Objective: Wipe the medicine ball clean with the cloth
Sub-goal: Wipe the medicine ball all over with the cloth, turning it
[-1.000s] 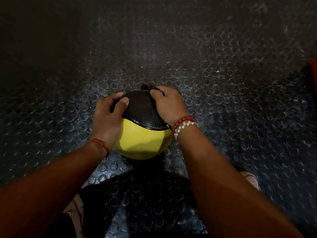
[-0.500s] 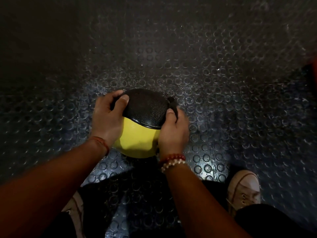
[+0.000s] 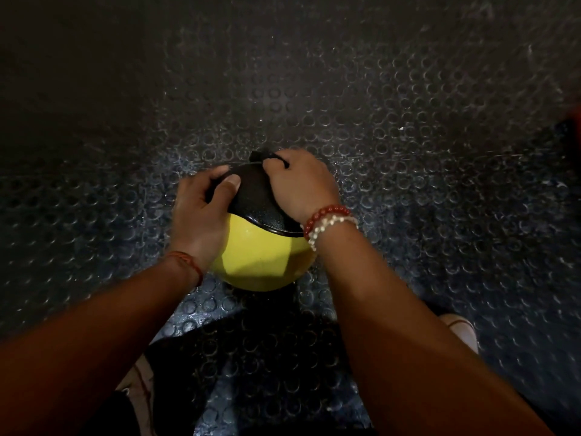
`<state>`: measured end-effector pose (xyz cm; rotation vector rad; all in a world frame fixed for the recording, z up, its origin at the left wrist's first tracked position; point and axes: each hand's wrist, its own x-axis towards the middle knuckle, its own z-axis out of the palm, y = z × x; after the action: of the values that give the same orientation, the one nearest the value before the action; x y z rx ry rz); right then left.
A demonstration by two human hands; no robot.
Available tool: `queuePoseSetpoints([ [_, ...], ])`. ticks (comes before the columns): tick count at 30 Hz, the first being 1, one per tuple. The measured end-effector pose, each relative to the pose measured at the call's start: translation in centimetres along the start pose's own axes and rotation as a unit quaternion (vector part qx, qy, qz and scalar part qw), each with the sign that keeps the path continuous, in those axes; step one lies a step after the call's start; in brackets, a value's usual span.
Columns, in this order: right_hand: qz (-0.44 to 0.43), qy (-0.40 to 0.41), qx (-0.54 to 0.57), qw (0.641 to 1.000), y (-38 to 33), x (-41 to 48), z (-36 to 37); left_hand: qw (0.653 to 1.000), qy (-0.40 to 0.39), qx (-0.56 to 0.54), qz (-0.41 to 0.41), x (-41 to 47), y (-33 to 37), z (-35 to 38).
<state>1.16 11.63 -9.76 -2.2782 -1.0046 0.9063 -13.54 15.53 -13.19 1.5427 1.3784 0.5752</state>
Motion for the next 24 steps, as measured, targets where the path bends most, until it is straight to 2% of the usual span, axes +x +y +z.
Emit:
queuePoseSetpoints([
  [5, 0.118, -0.057, 0.145, 0.981, 1.8, 1.5, -0.5, 1.000, 0.005, -0.018, -0.012, 0.1, 0.1, 0.2],
  [9, 0.270, -0.045, 0.287, 0.918, 5.5, -0.4, 0.5, 0.999, -0.005, -0.037, -0.031, 0.1, 0.0, 0.1],
  [13, 0.311, -0.012, 0.355, 0.881, 6.7, -2.3, 2.0, 0.998, -0.026, -0.042, -0.050, 0.7, -0.2, -0.6],
  [16, 0.294, 0.043, 0.391, 0.871, 6.3, -2.8, 2.2, 0.993, -0.042, -0.094, -0.059, 0.9, 0.3, -0.7],
  [18, 0.252, 0.094, 0.415, 0.869, 6.1, -3.0, 2.3, 0.988, -0.051, -0.133, -0.055, 1.0, 0.6, -0.6],
  [21, 0.174, 0.156, 0.406, 0.884, 5.6, -3.1, 3.0, 0.984, -0.045, -0.161, -0.055, 1.3, 0.8, -1.0],
  [24, 0.115, 0.175, 0.358, 0.910, 6.0, -3.3, 3.9, 0.990, -0.029, -0.134, -0.033, 1.0, 0.6, -1.3],
])
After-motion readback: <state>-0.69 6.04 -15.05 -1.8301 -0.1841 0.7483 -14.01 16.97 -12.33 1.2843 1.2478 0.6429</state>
